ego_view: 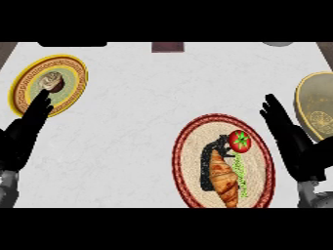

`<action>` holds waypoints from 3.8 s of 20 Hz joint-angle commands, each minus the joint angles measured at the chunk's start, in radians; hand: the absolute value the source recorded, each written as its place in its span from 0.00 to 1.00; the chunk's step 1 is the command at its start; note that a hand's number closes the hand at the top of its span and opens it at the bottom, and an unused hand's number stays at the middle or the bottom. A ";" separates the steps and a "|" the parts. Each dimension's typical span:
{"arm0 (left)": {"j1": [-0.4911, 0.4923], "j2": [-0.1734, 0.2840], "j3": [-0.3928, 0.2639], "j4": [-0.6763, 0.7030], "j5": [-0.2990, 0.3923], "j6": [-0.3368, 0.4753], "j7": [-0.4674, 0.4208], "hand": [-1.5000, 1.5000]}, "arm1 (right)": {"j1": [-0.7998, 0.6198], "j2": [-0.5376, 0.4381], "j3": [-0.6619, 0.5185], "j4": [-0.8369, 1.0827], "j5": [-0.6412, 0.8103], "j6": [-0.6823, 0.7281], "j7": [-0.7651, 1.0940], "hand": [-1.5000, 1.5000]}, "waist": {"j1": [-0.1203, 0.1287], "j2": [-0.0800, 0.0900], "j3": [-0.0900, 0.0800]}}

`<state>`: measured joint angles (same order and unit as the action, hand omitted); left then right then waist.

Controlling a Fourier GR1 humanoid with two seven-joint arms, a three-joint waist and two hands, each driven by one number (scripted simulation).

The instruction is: Pick the croissant from the placemat and place it in the bowl

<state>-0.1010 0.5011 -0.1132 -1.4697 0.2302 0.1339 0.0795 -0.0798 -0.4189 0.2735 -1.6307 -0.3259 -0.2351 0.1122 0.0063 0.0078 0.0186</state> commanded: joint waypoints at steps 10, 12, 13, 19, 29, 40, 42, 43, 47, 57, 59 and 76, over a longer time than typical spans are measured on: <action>-0.031 -0.186 -0.080 -0.062 -0.024 0.100 -0.027 0.50 | 0.019 -0.044 0.349 -0.027 0.743 -0.330 -0.103 0.00 | -0.053 -0.026 -0.018; -0.022 -0.209 -0.088 -0.043 -0.032 0.104 -0.056 0.50 | 0.141 0.027 0.420 -0.080 0.756 -0.411 -0.224 0.00 | -0.050 -0.018 -0.017; -0.049 -0.217 -0.089 -0.032 -0.031 0.102 -0.050 0.50 | 0.170 0.050 0.463 -0.055 0.807 -0.451 -0.262 0.00 | -0.042 -0.013 -0.018; -0.061 -0.265 -0.134 -0.073 -0.093 0.145 -0.022 0.50 | 0.286 0.032 0.552 -0.212 1.151 -0.540 -0.124 0.00 | -0.022 -0.013 -0.020; -0.040 -0.257 -0.118 -0.100 -0.089 0.128 0.008 0.50 | 0.344 0.262 0.574 -0.458 1.663 -0.055 0.433 0.00 | -0.015 -0.012 -0.021; -0.037 -0.325 -0.138 -0.033 -0.144 0.133 -0.056 0.50 | 0.237 0.387 0.473 -0.382 1.586 0.324 0.667 0.00 | -0.004 -0.006 -0.019; -0.013 -0.276 -0.087 -0.059 -0.108 0.074 -0.057 0.50 | 0.213 0.398 0.461 -0.395 1.586 0.375 0.699 0.00 | -0.003 -0.007 -0.019; -0.006 -0.283 -0.112 -0.150 -0.130 0.106 0.029 0.50 | 0.198 0.383 0.422 -0.387 1.539 0.399 0.673 0.00 | -0.001 -0.008 -0.019; -0.045 -0.305 -0.069 -0.103 -0.140 0.064 0.020 0.50 | 0.271 0.304 0.403 -0.382 1.481 0.281 0.574 0.00 | -0.009 -0.008 -0.018; -0.150 -0.346 0.004 0.064 -0.143 0.021 -0.030 0.50 | 0.268 0.331 0.419 -0.352 1.406 0.211 0.500 0.00 | -0.011 -0.007 -0.019; -0.065 -0.350 -0.012 -0.013 -0.176 0.033 -0.040 0.50 | 0.388 0.251 0.451 -0.398 1.401 0.130 0.442 0.00 | -0.010 -0.009 -0.019; 0.000 -0.396 -0.010 -0.096 -0.238 0.004 -0.009 0.50 | 0.391 0.273 0.357 -0.155 1.223 -0.072 0.252 0.00 | -0.008 -0.009 -0.018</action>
<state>-0.1378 0.1315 -0.0999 -1.5316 0.0238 0.1197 0.0676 0.2838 -0.1401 0.6420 -1.8647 0.9288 -0.2142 0.4534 -0.0012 -0.0007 0.0001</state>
